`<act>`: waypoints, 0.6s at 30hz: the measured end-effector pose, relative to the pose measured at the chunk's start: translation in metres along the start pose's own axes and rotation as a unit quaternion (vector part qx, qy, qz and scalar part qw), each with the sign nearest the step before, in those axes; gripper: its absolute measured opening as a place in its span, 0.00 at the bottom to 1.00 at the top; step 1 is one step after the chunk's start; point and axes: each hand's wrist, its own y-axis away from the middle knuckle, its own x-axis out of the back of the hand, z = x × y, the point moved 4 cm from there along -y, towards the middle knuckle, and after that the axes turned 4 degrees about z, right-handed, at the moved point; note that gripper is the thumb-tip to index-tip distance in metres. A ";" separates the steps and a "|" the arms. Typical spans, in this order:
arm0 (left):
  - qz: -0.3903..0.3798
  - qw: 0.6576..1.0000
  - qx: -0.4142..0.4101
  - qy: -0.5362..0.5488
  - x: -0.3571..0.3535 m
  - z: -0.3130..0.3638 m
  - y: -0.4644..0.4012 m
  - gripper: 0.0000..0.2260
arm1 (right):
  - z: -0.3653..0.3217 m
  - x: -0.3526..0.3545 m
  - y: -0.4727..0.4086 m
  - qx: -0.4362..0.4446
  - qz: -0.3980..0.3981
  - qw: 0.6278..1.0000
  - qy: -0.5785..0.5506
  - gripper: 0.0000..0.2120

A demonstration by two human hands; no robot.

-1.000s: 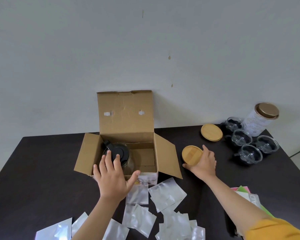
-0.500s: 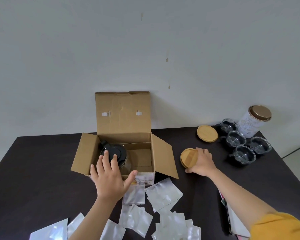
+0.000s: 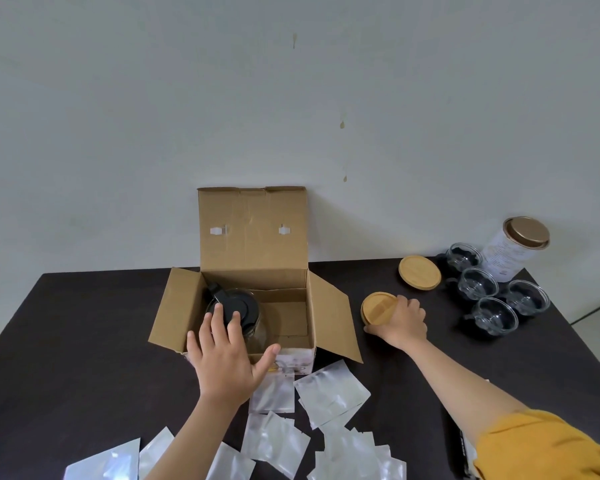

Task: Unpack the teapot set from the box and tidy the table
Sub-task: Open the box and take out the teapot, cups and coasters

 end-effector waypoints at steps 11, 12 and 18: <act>0.016 1.000 -0.005 0.001 0.000 0.000 -0.001 0.41 | -0.008 0.002 -0.007 -0.020 0.005 1.000 -0.002 0.56; 0.019 1.000 -0.006 0.001 0.000 0.000 -0.001 0.41 | -0.008 0.002 -0.007 -0.021 0.002 1.000 -0.003 0.57; 0.033 0.999 -0.016 0.006 -0.001 0.000 0.000 0.41 | -0.015 0.010 -0.001 -0.017 -0.006 1.000 -0.019 0.58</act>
